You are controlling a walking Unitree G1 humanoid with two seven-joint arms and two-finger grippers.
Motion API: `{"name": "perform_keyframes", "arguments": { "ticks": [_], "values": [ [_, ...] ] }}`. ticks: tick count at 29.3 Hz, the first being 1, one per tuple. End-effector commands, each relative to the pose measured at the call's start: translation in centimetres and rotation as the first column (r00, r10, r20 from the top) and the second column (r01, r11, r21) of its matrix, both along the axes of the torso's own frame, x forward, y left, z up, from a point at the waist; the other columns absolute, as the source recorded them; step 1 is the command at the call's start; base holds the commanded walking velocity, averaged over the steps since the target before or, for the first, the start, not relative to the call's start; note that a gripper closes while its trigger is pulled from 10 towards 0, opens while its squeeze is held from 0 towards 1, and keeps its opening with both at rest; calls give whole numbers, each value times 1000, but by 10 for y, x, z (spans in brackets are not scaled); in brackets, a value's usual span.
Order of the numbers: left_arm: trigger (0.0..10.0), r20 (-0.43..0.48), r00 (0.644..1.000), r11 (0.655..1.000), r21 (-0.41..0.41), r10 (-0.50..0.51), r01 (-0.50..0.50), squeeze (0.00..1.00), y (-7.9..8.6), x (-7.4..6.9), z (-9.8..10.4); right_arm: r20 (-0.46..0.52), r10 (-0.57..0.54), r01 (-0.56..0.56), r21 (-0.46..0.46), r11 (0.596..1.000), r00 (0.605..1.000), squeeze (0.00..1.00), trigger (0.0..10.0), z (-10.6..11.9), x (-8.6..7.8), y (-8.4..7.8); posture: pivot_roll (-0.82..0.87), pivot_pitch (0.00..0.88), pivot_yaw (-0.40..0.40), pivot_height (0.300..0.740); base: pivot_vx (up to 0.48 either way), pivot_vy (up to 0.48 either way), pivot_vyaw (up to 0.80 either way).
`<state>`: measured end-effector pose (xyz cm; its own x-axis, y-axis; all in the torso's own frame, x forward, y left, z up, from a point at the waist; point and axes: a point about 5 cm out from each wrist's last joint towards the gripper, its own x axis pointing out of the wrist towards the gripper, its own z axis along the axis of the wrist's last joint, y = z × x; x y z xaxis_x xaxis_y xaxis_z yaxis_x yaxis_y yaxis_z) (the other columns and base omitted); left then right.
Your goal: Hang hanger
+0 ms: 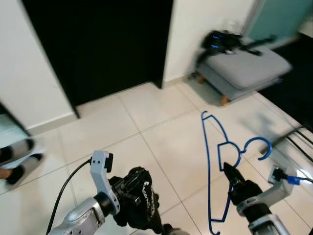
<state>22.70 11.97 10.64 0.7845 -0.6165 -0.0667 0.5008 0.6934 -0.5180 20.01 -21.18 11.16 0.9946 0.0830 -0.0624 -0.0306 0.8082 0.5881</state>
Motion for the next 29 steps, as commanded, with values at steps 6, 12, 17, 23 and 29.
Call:
{"name": "perform_keyframes", "arguments": {
  "ticks": [6, 12, 17, 23, 29],
  "values": [
    [10000, 5, 1000, 1000, -12, -13, 13, 0, -1, -1, 0, -11, -2, 2, 11, 1000, 1000, 0, 10000, -3, -1, -2, -29, 211, 17, 740, 0, 0, -800],
    [10000, 4, 1000, 1000, -15, -16, 16, 0, -2, -1, 0, -12, 1, -1, 11, 1000, 1000, 0, 10000, -3, 0, -2, -30, 207, 15, 740, 0, 0, -800],
    [10000, 5, 1000, 1000, -16, -16, 16, 0, -2, 0, 0, -11, 0, 0, 10, 1000, 1000, 0, 10000, -3, 0, -3, -30, 209, 15, 740, 0, 0, -800],
    [10000, 6, 1000, 1000, -17, -16, 16, 0, -2, 0, 1, -1, -6, 6, 14, 1000, 1000, 0, 10000, -2, 1, -3, -29, 213, 15, 740, 0, 0, -800],
    [10000, 7, 1000, 1000, -18, -15, 15, 0, -2, 1, 1, 9, -11, 11, 21, 1000, 1000, 0, 10000, -1, 1, -4, -28, 216, 17, 740, 0, 0, -241]
  ]
}}
